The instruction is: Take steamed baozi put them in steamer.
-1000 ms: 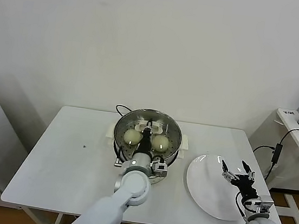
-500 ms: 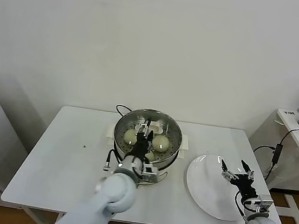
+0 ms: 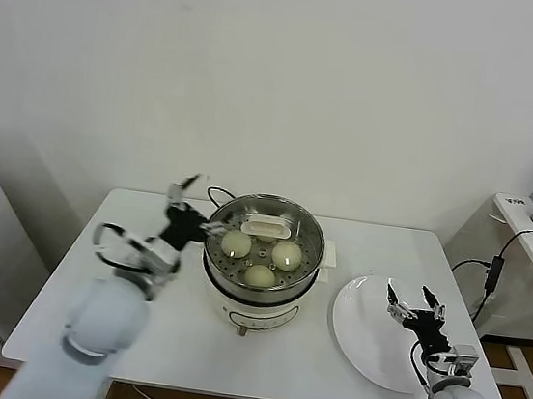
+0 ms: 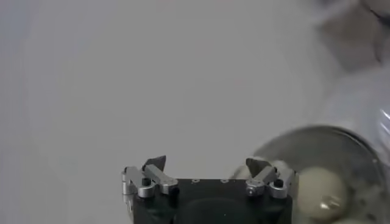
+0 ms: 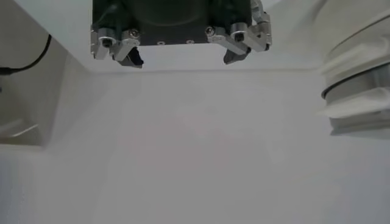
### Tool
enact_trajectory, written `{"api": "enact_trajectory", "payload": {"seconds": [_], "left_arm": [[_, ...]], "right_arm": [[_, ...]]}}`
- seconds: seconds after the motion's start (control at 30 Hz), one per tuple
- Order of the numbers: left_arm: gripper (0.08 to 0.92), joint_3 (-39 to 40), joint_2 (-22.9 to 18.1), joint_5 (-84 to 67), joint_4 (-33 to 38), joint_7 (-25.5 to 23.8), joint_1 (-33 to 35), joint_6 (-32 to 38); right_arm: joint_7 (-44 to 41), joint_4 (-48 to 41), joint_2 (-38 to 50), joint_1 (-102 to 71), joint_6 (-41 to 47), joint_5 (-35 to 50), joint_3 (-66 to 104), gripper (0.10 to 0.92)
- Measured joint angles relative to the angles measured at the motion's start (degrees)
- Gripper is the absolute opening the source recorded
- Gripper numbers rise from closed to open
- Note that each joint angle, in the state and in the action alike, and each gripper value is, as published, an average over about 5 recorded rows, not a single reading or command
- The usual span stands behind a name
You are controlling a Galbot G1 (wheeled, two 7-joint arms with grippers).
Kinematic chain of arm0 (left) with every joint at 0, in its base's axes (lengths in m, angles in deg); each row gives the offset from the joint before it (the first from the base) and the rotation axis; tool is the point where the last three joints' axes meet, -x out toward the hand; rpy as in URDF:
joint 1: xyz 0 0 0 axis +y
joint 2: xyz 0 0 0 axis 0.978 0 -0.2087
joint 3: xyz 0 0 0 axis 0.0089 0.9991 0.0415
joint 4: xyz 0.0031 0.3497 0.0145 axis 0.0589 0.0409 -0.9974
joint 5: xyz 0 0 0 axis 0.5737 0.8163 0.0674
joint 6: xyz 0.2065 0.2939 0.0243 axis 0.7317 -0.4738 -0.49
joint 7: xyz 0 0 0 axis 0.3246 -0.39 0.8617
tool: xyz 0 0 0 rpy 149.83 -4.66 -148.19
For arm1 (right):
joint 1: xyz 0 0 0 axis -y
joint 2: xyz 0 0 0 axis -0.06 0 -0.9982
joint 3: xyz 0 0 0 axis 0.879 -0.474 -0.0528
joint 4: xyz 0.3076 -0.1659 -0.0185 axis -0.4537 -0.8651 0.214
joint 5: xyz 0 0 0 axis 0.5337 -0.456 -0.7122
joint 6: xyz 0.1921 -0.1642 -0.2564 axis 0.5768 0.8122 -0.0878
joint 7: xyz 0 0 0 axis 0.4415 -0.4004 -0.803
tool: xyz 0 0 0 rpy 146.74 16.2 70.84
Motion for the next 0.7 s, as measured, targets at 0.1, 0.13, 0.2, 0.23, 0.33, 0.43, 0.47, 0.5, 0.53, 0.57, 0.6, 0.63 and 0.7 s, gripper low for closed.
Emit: {"api": "enact_trajectory", "payload": {"seconds": [0.1, 0.13, 0.2, 0.23, 0.33, 0.43, 0.47, 0.5, 0.53, 0.57, 0.6, 0.63, 0.7], "left_arm": [[0.823, -5.3, 1.1, -8.9, -0.6, 1.4, 1.7, 0.6], [0.823, -6.9, 1.4, -11.4, -1.1, 1.7, 2.3, 0.9], [0.823, -9.7, 2.2, -15.6, -2.3, 2.2, 3.5, 1.6], [0.823, -10.9, 2.6, -17.3, -3.0, 2.4, 4.1, 2.0], [0.823, -14.0, 3.5, -21.5, -5.4, 2.8, 5.7, 3.1], [0.823, -16.3, 4.3, -24.7, -8.2, 3.0, 6.9, 3.9], [0.823, -16.8, 4.5, -25.6, -9.0, 3.1, 7.2, 4.1], [0.823, -17.3, 4.7, -26.5, -9.9, 3.1, 7.5, 4.3], [0.823, -17.7, 4.9, -27.2, -10.7, 3.2, 7.7, 4.5], [0.823, -18.1, 5.1, -28.0, -11.5, 3.2, 8.0, 4.6], [0.823, -18.4, 5.2, -28.6, -12.2, 3.3, 8.1, 4.7], [0.823, -18.6, 5.3, -29.3, -12.9, 3.4, 8.3, 4.8], [0.823, -18.8, 5.5, -30.3, -14.3, 3.6, 8.4, 5.1]], "right_arm": [[0.7, 1.0, -0.2, -0.4, 0.5, 0.2, -0.1, 0.823], [0.9, 1.3, -0.2, -0.6, 0.6, 0.3, -0.1, 0.823], [1.3, 1.8, -0.3, -0.8, 1.0, 0.3, 0.0, 0.823], [1.4, 2.1, -0.4, -0.9, 1.2, 0.3, 0.0, 0.823], [1.6, 2.7, -0.5, -1.2, 1.7, 0.3, 0.1, 0.823], [1.7, 3.4, -0.5, -1.5, 2.2, 0.2, 0.2, 0.823], [1.7, 3.6, -0.5, -1.6, 2.4, 0.1, 0.2, 0.823], [1.8, 3.7, -0.5, -1.7, 2.6, 0.0, 0.2, 0.823], [1.9, 3.9, -0.5, -1.7, 2.9, -0.1, 0.2, 0.823], [2.0, 4.1, -0.4, -1.7, 3.1, -0.2, 0.2, 0.823], [2.2, 4.3, -0.4, -1.8, 3.3, -0.2, 0.2, 0.823], [2.5, 4.4, -0.4, -1.9, 3.5, -0.2, 0.1, 0.823], [2.9, 4.8, -0.4, -2.1, 3.8, -0.1, 0.1, 0.823]]}}
